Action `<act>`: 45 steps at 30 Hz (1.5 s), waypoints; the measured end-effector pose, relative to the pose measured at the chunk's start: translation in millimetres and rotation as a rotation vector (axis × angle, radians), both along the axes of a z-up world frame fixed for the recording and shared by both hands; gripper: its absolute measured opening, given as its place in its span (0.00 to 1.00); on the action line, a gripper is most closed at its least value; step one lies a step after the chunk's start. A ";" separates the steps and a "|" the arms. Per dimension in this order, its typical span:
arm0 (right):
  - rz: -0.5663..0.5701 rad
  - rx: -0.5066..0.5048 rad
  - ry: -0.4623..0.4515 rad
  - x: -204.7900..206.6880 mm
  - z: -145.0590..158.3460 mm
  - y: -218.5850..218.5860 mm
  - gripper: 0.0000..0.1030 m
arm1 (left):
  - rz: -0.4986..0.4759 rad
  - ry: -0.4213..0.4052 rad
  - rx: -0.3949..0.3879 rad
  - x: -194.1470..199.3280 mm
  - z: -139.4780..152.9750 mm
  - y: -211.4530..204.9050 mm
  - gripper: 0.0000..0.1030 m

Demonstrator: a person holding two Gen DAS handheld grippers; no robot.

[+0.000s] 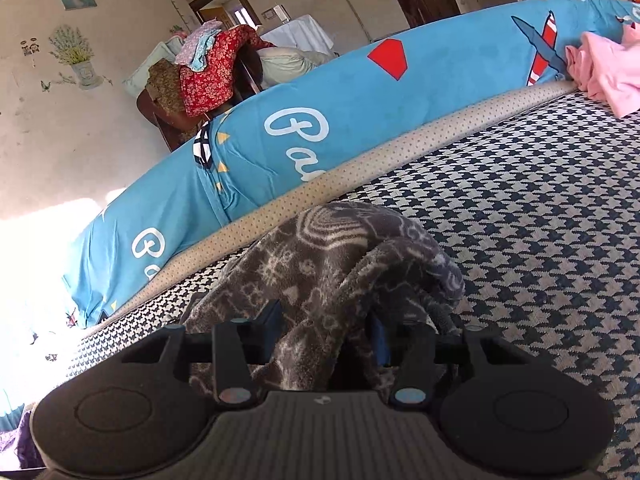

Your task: Fold clothes

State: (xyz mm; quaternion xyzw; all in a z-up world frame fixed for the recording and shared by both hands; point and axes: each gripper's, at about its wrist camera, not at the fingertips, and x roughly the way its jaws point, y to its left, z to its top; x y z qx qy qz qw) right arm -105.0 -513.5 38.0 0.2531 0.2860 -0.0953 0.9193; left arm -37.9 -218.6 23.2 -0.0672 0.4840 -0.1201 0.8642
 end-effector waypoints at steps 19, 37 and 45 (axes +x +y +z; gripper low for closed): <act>-0.235 0.031 -0.189 -46.6 39.8 -50.1 0.09 | 0.029 0.006 -0.027 -1.2 0.9 11.7 1.00; -0.071 0.152 -0.121 -40.3 18.7 -35.2 0.16 | -0.119 -0.101 0.027 -32.4 14.1 -30.3 1.00; 0.235 0.203 -0.158 -37.4 17.2 -6.8 0.10 | -0.042 -0.107 -0.083 -23.2 21.1 -10.8 1.00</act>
